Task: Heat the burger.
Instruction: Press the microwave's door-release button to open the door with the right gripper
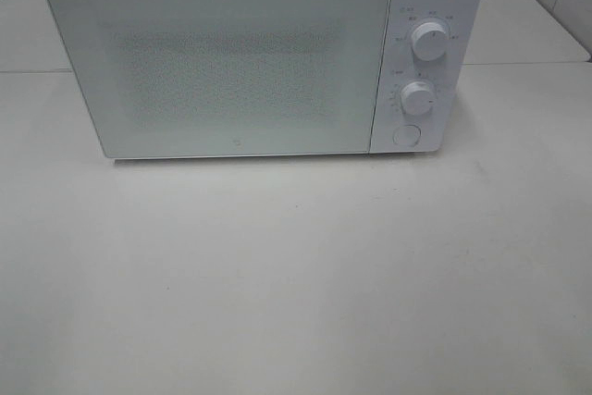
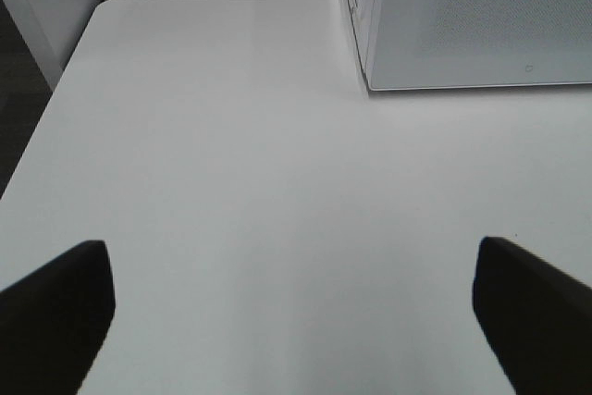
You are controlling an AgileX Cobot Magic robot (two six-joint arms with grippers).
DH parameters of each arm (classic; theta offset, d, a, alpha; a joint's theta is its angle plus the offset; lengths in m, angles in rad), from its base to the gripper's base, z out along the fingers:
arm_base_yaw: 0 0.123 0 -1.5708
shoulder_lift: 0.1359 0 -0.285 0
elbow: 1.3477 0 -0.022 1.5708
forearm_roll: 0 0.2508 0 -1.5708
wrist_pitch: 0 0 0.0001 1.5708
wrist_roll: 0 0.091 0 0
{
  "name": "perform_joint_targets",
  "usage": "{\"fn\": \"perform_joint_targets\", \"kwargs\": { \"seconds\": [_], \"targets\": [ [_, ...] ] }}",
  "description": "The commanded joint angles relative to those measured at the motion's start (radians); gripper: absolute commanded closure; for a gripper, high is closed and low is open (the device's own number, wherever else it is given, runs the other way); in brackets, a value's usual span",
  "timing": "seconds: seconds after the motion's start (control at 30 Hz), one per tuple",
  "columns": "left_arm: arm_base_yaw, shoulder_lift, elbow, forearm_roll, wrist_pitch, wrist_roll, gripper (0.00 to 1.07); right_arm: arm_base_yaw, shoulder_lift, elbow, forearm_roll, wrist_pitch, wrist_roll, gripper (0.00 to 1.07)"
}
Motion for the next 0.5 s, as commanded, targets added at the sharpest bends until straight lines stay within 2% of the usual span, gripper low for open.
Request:
{"fn": "perform_joint_targets", "kwargs": {
  "seconds": [0.03,0.27,0.5],
  "targets": [
    [0.004,-0.014,0.000,-0.007,-0.003,-0.001,0.09,-0.005,-0.049,-0.010,-0.006,0.034,0.013,0.31],
    [0.004,-0.014,0.000,-0.007,-0.003,-0.001,0.09,-0.005,-0.234,0.023,-0.011,0.074,0.013,0.31],
    [0.004,-0.014,0.000,-0.007,-0.003,-0.001,0.09,-0.018,-0.347,0.082,-0.024,0.126,0.055,0.31]
  ]
}}
